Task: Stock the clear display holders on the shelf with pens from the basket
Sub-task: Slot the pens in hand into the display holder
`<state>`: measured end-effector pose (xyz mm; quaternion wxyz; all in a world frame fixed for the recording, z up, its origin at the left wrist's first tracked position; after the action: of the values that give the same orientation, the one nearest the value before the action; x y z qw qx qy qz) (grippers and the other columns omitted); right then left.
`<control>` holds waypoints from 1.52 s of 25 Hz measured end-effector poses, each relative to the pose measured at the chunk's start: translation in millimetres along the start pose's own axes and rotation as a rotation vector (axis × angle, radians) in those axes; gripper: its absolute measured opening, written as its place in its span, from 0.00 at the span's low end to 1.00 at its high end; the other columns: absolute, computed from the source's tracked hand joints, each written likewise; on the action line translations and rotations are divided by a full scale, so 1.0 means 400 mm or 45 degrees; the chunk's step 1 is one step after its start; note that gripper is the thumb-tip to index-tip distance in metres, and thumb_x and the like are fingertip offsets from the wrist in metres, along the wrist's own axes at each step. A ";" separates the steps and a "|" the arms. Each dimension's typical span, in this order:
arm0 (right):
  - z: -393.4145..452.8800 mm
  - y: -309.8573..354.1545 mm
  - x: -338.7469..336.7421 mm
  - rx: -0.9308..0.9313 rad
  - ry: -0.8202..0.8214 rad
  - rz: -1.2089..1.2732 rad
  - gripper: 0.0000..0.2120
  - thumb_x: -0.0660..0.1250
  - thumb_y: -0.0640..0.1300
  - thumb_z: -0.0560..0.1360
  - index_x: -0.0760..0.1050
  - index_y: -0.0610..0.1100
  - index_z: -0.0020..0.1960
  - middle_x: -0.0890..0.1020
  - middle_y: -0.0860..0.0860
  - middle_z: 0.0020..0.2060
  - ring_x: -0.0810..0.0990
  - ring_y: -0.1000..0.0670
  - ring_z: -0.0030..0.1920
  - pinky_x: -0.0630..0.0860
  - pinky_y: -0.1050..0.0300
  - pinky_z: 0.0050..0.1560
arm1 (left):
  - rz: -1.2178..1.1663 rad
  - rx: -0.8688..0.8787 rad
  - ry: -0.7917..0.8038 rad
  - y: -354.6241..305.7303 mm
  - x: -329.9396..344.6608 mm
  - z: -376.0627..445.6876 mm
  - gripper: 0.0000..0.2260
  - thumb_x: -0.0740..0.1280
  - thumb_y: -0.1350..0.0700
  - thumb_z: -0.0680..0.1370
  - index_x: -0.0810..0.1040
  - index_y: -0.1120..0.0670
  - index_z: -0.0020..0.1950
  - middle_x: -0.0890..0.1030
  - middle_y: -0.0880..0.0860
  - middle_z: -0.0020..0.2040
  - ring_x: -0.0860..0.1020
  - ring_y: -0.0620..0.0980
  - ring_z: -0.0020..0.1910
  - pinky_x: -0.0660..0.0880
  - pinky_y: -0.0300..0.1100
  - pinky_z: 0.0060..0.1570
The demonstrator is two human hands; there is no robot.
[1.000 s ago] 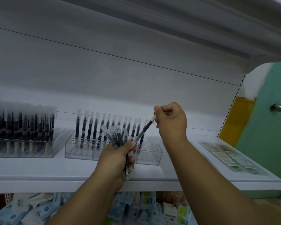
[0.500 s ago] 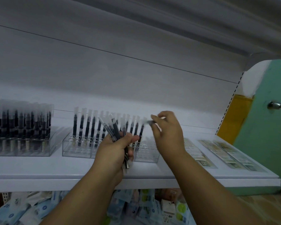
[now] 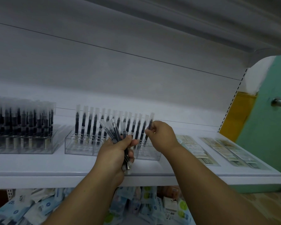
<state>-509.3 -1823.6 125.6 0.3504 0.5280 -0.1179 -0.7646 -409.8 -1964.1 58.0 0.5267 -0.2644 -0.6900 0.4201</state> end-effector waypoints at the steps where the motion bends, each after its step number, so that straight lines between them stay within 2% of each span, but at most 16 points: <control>1: 0.004 -0.011 0.018 0.037 0.069 0.030 0.20 0.70 0.44 0.76 0.64 0.45 0.31 0.67 0.51 0.27 0.65 0.53 0.28 0.63 0.60 0.30 | -0.020 -0.007 0.003 0.000 0.002 -0.003 0.08 0.68 0.56 0.79 0.79 0.61 0.49 0.84 0.56 0.35 0.70 0.47 0.22 0.65 0.39 0.29; 3: 0.006 -0.024 0.034 0.103 0.131 0.051 0.24 0.72 0.46 0.74 0.61 0.45 0.28 0.64 0.51 0.24 0.62 0.52 0.26 0.62 0.59 0.31 | -0.048 -0.034 0.028 -0.002 0.007 -0.009 0.09 0.67 0.54 0.79 0.78 0.60 0.52 0.85 0.55 0.37 0.71 0.47 0.22 0.67 0.37 0.24; 4: 0.006 -0.027 0.030 0.118 0.114 0.017 0.22 0.73 0.49 0.73 0.64 0.45 0.29 0.66 0.51 0.25 0.64 0.52 0.27 0.64 0.59 0.32 | -0.028 -0.051 0.037 -0.001 0.007 -0.011 0.10 0.67 0.53 0.80 0.78 0.60 0.53 0.84 0.54 0.36 0.71 0.47 0.22 0.66 0.37 0.22; 6: -0.008 -0.013 -0.013 0.122 -0.064 -0.003 0.17 0.73 0.57 0.72 0.73 0.45 0.38 0.74 0.53 0.35 0.72 0.54 0.35 0.68 0.59 0.38 | 0.019 -0.062 0.044 -0.001 0.004 -0.008 0.11 0.67 0.52 0.80 0.78 0.60 0.54 0.84 0.54 0.35 0.71 0.47 0.22 0.66 0.37 0.22; 8: -0.039 0.028 -0.049 0.130 -0.121 0.292 0.15 0.70 0.58 0.74 0.75 0.47 0.49 0.78 0.52 0.44 0.76 0.54 0.42 0.70 0.59 0.39 | 0.010 -0.069 0.073 0.005 0.012 -0.005 0.11 0.67 0.55 0.79 0.78 0.62 0.54 0.85 0.56 0.37 0.72 0.48 0.23 0.67 0.39 0.24; 11: -0.085 0.111 0.000 0.149 0.355 0.729 0.09 0.69 0.47 0.77 0.77 0.48 0.56 0.83 0.45 0.44 0.79 0.52 0.37 0.76 0.60 0.35 | 0.032 -0.101 0.202 0.026 0.058 -0.018 0.10 0.67 0.56 0.80 0.79 0.62 0.53 0.83 0.59 0.37 0.72 0.49 0.25 0.69 0.40 0.23; 12: -0.090 0.113 0.006 0.152 0.399 0.787 0.08 0.70 0.43 0.77 0.77 0.47 0.56 0.83 0.44 0.42 0.78 0.52 0.34 0.75 0.60 0.33 | 0.039 -0.113 0.227 0.032 0.070 -0.024 0.10 0.66 0.56 0.80 0.79 0.62 0.53 0.83 0.59 0.37 0.72 0.49 0.25 0.69 0.40 0.23; 14: -0.072 0.075 -0.024 0.246 0.187 0.847 0.09 0.70 0.39 0.75 0.77 0.47 0.55 0.83 0.44 0.40 0.77 0.52 0.32 0.73 0.60 0.31 | 0.042 -0.133 0.197 0.038 0.065 -0.023 0.10 0.66 0.55 0.80 0.79 0.63 0.52 0.83 0.59 0.37 0.72 0.50 0.25 0.70 0.39 0.22; 16: -0.052 0.008 -0.098 0.338 -0.254 0.956 0.10 0.71 0.39 0.75 0.75 0.48 0.54 0.84 0.47 0.39 0.78 0.53 0.32 0.72 0.61 0.32 | 0.058 -0.149 0.093 0.043 0.035 -0.011 0.09 0.66 0.57 0.80 0.77 0.63 0.52 0.83 0.59 0.35 0.72 0.50 0.23 0.69 0.38 0.21; 18: -0.045 -0.031 -0.173 0.260 -0.625 0.970 0.09 0.70 0.41 0.76 0.73 0.49 0.53 0.83 0.47 0.40 0.81 0.52 0.35 0.74 0.63 0.37 | 0.062 -0.154 0.022 0.049 0.012 0.001 0.06 0.65 0.59 0.81 0.75 0.62 0.52 0.80 0.57 0.31 0.69 0.49 0.23 0.66 0.37 0.20; 19: -0.042 -0.031 -0.190 0.184 -0.695 0.886 0.08 0.70 0.42 0.77 0.72 0.50 0.53 0.83 0.47 0.41 0.81 0.53 0.38 0.75 0.65 0.39 | 0.060 -0.153 0.019 0.051 0.010 0.003 0.04 0.65 0.60 0.81 0.74 0.61 0.51 0.78 0.55 0.30 0.67 0.49 0.23 0.65 0.37 0.21; 23: -0.035 0.021 -0.161 -0.090 -0.597 0.579 0.08 0.68 0.41 0.78 0.72 0.48 0.54 0.78 0.56 0.39 0.76 0.64 0.36 0.71 0.74 0.37 | 0.067 -0.146 0.091 0.048 0.029 0.000 0.04 0.66 0.60 0.80 0.73 0.58 0.46 0.71 0.53 0.29 0.64 0.48 0.23 0.63 0.38 0.22; 27: -0.018 0.048 -0.160 -0.196 -0.537 0.407 0.06 0.67 0.40 0.78 0.72 0.47 0.51 0.76 0.57 0.37 0.75 0.62 0.36 0.70 0.75 0.37 | 0.073 -0.112 0.118 0.039 0.033 -0.004 0.06 0.68 0.58 0.79 0.72 0.58 0.46 0.70 0.52 0.29 0.63 0.47 0.22 0.61 0.37 0.22; 32: -0.011 0.031 -0.110 -0.171 -0.359 0.305 0.06 0.66 0.41 0.79 0.74 0.45 0.56 0.76 0.57 0.39 0.76 0.59 0.37 0.72 0.64 0.40 | 0.075 -0.149 0.129 0.044 0.037 -0.009 0.13 0.69 0.48 0.78 0.74 0.58 0.48 0.69 0.50 0.27 0.62 0.47 0.22 0.60 0.37 0.23; 35: -0.002 0.025 -0.078 -0.150 -0.226 0.246 0.07 0.62 0.43 0.81 0.76 0.47 0.58 0.76 0.56 0.40 0.75 0.57 0.38 0.70 0.66 0.38 | 0.077 -0.182 0.082 0.045 0.032 -0.013 0.23 0.64 0.38 0.77 0.76 0.59 0.49 0.68 0.51 0.27 0.62 0.47 0.21 0.59 0.38 0.24; 38: -0.003 0.017 -0.068 -0.096 -0.197 0.160 0.08 0.61 0.41 0.81 0.75 0.45 0.58 0.75 0.55 0.38 0.74 0.55 0.36 0.70 0.61 0.39 | 0.002 -0.208 0.054 0.050 0.032 -0.018 0.29 0.58 0.33 0.76 0.76 0.60 0.50 0.69 0.52 0.27 0.61 0.47 0.21 0.58 0.38 0.24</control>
<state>-500.2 -1810.3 148.5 0.4070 0.4456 -0.1486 -0.7834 -408.4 -1941.6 47.8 0.5174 -0.3159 -0.7106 0.3571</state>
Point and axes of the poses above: each hand's wrist, its own z-axis towards the middle knuckle, its own x-axis out of the palm, y = z × x, the point moved 8 cm from there along z, towards the middle knuckle
